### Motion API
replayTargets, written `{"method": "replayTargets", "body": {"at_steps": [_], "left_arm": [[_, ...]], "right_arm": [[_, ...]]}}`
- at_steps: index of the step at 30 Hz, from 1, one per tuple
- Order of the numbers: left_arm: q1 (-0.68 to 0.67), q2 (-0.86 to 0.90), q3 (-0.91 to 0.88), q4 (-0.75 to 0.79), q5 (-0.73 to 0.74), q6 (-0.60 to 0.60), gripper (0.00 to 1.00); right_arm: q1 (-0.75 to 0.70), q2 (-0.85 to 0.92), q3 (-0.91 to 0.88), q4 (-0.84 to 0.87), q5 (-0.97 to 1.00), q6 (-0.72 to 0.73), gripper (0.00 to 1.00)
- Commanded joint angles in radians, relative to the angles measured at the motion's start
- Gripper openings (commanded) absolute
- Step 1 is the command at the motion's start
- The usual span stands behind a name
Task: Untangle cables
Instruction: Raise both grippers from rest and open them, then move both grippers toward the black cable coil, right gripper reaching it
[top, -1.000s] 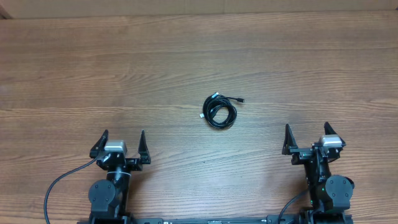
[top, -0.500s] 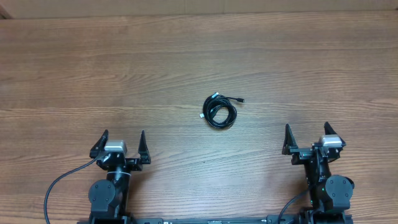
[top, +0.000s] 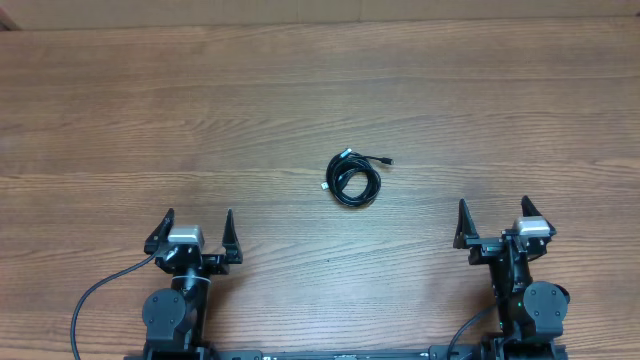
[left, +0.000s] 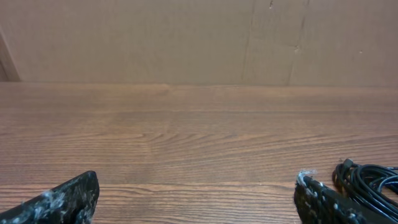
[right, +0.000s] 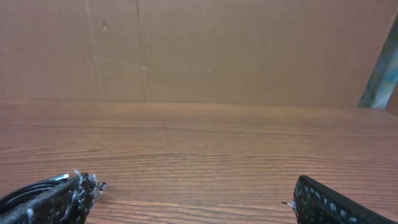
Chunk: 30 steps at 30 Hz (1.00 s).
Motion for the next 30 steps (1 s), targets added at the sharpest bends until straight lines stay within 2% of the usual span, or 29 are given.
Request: {"method": "replayTargets", "body": {"at_steps": [1,2,4,8,10,12,14,17,20,23,27,30], "left_arm": [[0.006,-0.011,-0.004,0.001,0.009,0.027,1.0],[0.006,-0.011,-0.004,0.001,0.009,0.026,0.99],[0.004,-0.011,-0.004,0.007,0.097,-0.066,0.99],[0.003,-0.01,-0.003,0.028,0.335,-0.459,1.0],[0.003,-0.01,-0.003,0.047,0.463,-0.671,1.0],[0.003,-0.01,-0.003,0.112,0.509,-0.778,0.99],[0.003,-0.01,-0.003,0.22,0.558,-0.75,0.99],[0.004,-0.01,0.005,0.397,0.586,-0.641,0.99],[0.005,-0.01,0.065,0.445,0.585,-0.6,1.0],[0.005,-0.002,0.182,0.357,0.591,-0.528,1.0],[0.005,0.061,0.391,0.122,0.557,-0.306,1.0],[0.005,0.171,0.59,-0.111,0.475,-0.22,1.0]], "right_arm": [[-0.005,-0.012,-0.011,0.032,-0.026,0.006,1.0],[-0.005,-0.012,-0.011,0.049,-0.052,0.005,1.0],[-0.005,-0.012,-0.011,0.074,-0.093,0.005,1.0],[-0.005,-0.012,-0.011,0.122,-0.113,0.006,1.0],[-0.005,-0.012,-0.011,0.23,-0.212,0.006,1.0],[-0.005,-0.012,-0.011,0.321,-0.372,0.005,1.0],[-0.005,-0.012,-0.011,0.37,-0.493,0.005,1.0],[-0.005,-0.012,-0.011,0.369,-0.671,0.006,1.0],[-0.005,-0.012,-0.011,0.399,-0.805,0.005,1.0],[-0.006,-0.012,-0.011,0.44,-0.815,0.004,1.0],[-0.006,-0.012,0.003,0.539,-0.78,0.029,1.0],[-0.006,-0.011,0.084,0.535,-0.665,0.128,1.0]]}}
